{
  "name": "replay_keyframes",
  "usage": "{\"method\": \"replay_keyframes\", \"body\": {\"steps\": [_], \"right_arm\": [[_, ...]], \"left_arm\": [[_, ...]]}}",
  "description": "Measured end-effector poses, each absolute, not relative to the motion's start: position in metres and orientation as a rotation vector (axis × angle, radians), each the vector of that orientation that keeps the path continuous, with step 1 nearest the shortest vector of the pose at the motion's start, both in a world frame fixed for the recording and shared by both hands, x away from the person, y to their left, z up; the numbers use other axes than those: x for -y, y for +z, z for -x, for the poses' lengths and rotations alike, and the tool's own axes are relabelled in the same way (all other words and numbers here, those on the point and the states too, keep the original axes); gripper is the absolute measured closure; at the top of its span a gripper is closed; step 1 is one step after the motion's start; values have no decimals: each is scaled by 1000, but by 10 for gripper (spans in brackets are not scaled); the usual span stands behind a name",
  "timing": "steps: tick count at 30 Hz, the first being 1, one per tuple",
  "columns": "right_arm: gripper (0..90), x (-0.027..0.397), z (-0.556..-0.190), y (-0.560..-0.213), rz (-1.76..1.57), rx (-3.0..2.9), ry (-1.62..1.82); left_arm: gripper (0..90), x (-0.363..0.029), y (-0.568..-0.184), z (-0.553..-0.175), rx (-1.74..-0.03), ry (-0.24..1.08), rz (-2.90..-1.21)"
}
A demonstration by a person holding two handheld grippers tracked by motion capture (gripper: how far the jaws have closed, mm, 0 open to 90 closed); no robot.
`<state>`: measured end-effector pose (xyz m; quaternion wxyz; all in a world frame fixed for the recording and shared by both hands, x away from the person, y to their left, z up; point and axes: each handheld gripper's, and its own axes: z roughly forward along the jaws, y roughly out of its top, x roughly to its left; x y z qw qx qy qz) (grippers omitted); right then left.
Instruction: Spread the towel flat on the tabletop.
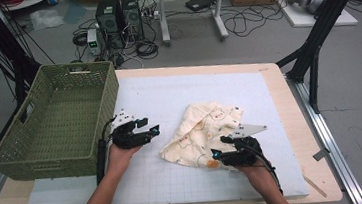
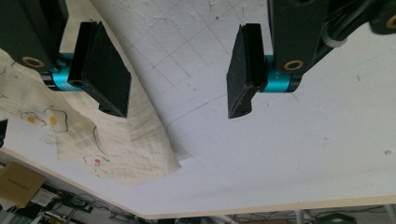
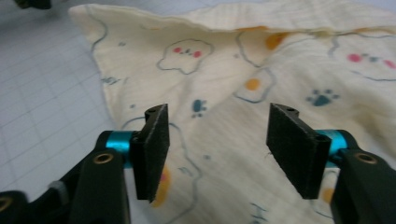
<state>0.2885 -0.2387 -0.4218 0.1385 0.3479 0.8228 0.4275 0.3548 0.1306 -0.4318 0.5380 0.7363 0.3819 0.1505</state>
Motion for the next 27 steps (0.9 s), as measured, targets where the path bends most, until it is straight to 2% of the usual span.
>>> {"method": "replay_keyframes", "body": {"steps": [3, 15, 27], "right_arm": [[312, 248, -291, -422, -1036, -2337, 1223], [302, 279, -296, -421, -1143, -2207, 1224], [304, 281, -296, -422, -1143, -2188, 1216]], "left_arm": [[402, -129, -431, -356, -910, 364, -1754], [408, -116, -412, -371, -929, 373, -1710], [423, -43, -397, -408, -808, 314, -1830]]}}
